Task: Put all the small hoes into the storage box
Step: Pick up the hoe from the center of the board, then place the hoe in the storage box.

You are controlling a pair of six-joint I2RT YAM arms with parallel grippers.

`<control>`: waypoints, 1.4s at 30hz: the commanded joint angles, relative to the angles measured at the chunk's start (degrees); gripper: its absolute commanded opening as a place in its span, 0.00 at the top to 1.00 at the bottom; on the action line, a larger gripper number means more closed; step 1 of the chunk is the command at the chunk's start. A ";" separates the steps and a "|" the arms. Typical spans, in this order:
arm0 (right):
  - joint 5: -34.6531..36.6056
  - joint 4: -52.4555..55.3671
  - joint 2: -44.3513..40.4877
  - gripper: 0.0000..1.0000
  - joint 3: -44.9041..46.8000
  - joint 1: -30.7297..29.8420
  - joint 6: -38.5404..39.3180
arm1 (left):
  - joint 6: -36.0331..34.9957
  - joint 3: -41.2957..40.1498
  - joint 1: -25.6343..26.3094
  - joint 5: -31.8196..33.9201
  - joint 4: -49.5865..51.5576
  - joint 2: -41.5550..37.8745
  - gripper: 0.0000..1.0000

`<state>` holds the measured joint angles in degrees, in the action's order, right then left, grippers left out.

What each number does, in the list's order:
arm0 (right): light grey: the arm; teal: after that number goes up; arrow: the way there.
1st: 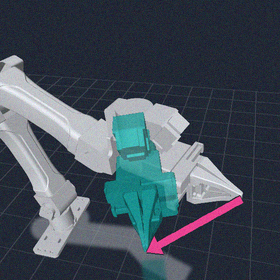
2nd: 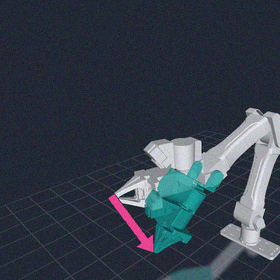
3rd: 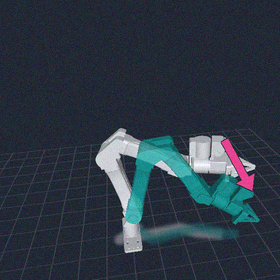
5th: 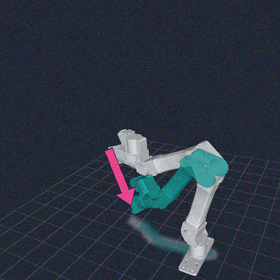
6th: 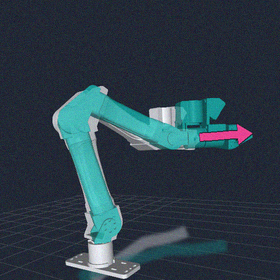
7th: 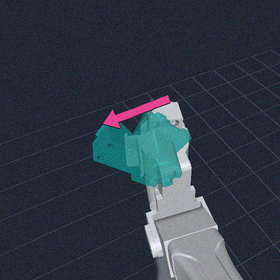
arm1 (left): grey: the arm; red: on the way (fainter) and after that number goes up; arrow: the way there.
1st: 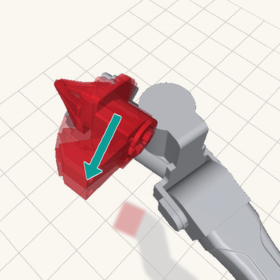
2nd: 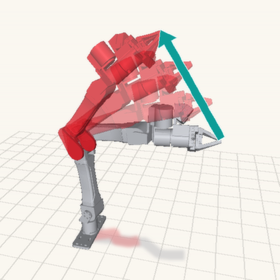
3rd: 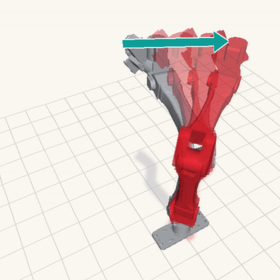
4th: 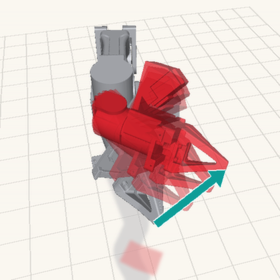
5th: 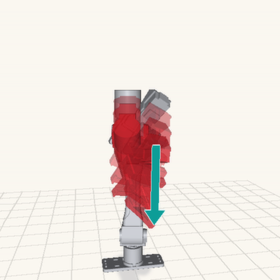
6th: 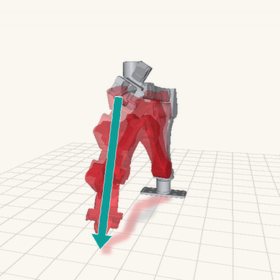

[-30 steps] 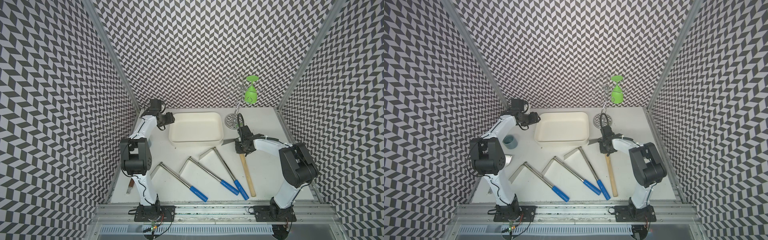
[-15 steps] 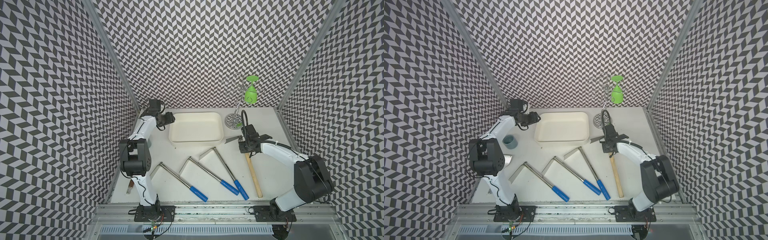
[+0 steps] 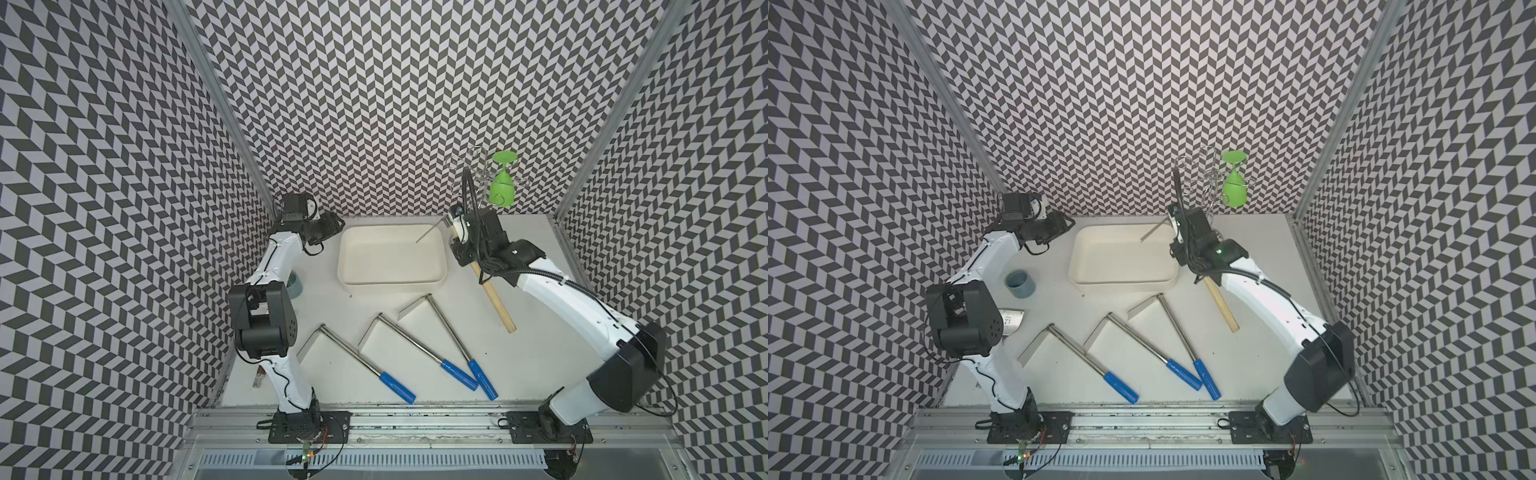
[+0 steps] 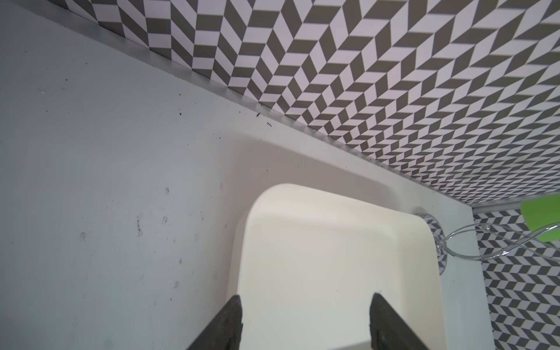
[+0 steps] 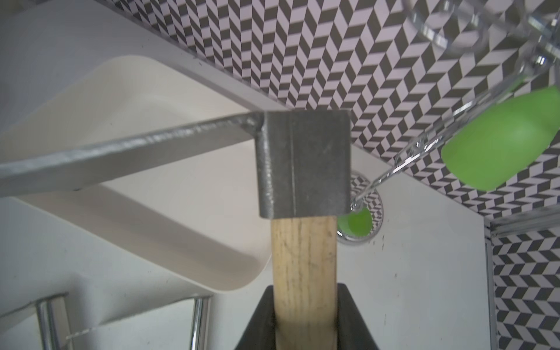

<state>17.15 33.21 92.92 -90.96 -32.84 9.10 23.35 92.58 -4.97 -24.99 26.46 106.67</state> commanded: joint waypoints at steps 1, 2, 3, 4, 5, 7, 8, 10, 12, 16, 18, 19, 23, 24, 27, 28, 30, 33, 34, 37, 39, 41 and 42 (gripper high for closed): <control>-0.55 -7.17 5.80 1.00 -8.94 -0.55 1.97 | 2.61 -1.93 -1.49 -1.99 -3.15 -3.52 0.34; -1.30 -7.43 8.03 1.00 -12.12 -0.77 1.57 | 3.02 -2.79 -2.07 -2.10 -3.54 -4.02 0.34; -1.90 -7.67 10.04 1.00 -14.86 -1.03 1.30 | 3.38 -3.69 -2.65 -2.24 -3.96 -4.39 0.34; -2.55 -8.18 12.44 1.00 -18.13 -1.33 0.90 | 4.14 -4.89 -3.30 -2.34 -4.55 -4.85 0.34; -3.42 -8.86 14.76 1.00 -21.33 -1.59 0.60 | 5.07 -6.35 -3.91 -2.71 -5.24 -5.21 0.33; -4.29 -9.94 19.58 1.00 -27.51 -2.06 0.72 | 7.86 -9.82 -5.18 -4.70 -7.27 -5.34 0.33; -4.80 -10.50 22.15 1.00 -30.59 -2.24 1.06 | 9.72 -12.18 -5.94 -6.25 -9.02 -5.44 0.33; -5.23 -12.50 26.22 1.00 -35.15 -2.34 1.78 | 13.01 -16.74 -7.13 -8.99 -12.55 -5.83 0.34; -5.54 -14.95 29.95 1.00 -39.31 -2.35 3.39 | 15.13 -20.41 -8.01 -10.45 -14.54 -6.38 0.35; -5.28 -23.06 34.98 1.00 -43.13 -3.13 9.61 | 14.97 -21.67 -8.40 -10.42 -13.73 -6.26 0.35; -5.72 -25.97 36.62 1.00 -43.33 -3.71 11.23 | 14.88 -21.11 -8.43 -10.46 -13.53 -6.03 0.35; -6.12 -26.92 37.41 1.00 -43.34 -4.01 11.50 | 14.71 -20.67 -8.43 -10.46 -13.36 -5.82 0.35; -7.51 -26.68 38.98 1.00 -41.34 -4.34 11.22 | 14.26 -19.69 -8.40 -10.40 -13.04 -5.36 0.35; -7.76 -26.46 39.13 1.00 -40.86 -4.27 11.04 | 14.26 -19.60 -8.45 -10.47 -13.03 -5.33 0.35; -9.34 -26.62 39.20 1.00 -40.87 -4.25 10.45 | 14.18 -19.85 -8.45 -10.51 -13.21 -5.42 0.35; -10.18 -26.99 39.18 1.00 -41.18 -4.44 10.08 | 14.25 -19.89 -8.45 -10.51 -13.40 -5.42 0.34; -11.28 -27.68 39.18 1.00 -41.87 -4.52 9.78 | 14.43 -19.90 -8.39 -10.58 -13.68 -5.11 0.34; -11.35 -29.25 39.26 1.00 -43.43 -5.13 9.87 | 14.61 -19.59 -8.44 -10.68 -13.88 -4.77 0.34; -11.48 -29.85 39.18 1.00 -43.79 -5.47 10.16 | 14.70 -19.54 -8.41 -10.77 -13.81 -4.64 0.34; -11.29 -31.23 39.17 1.00 -44.90 -6.35 10.58 | 14.97 -19.54 -8.45 -10.90 -14.06 -4.28 0.34; -10.75 -31.59 39.04 1.00 -45.23 -6.75 10.87 | 15.14 -19.59 -8.42 -11.11 -14.19 -4.04 0.34; -10.35 -31.47 38.46 1.00 -45.19 -6.97 10.96 | 15.14 -19.80 -8.44 -11.10 -14.22 -4.10 0.34; -10.25 -31.30 38.18 1.00 -45.18 -7.06 10.94 | 15.14 -19.93 -8.43 -11.17 -14.30 -4.02 0.34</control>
<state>7.31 10.57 133.01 -133.64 -39.22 20.40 38.54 71.46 -13.50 -35.46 13.52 102.26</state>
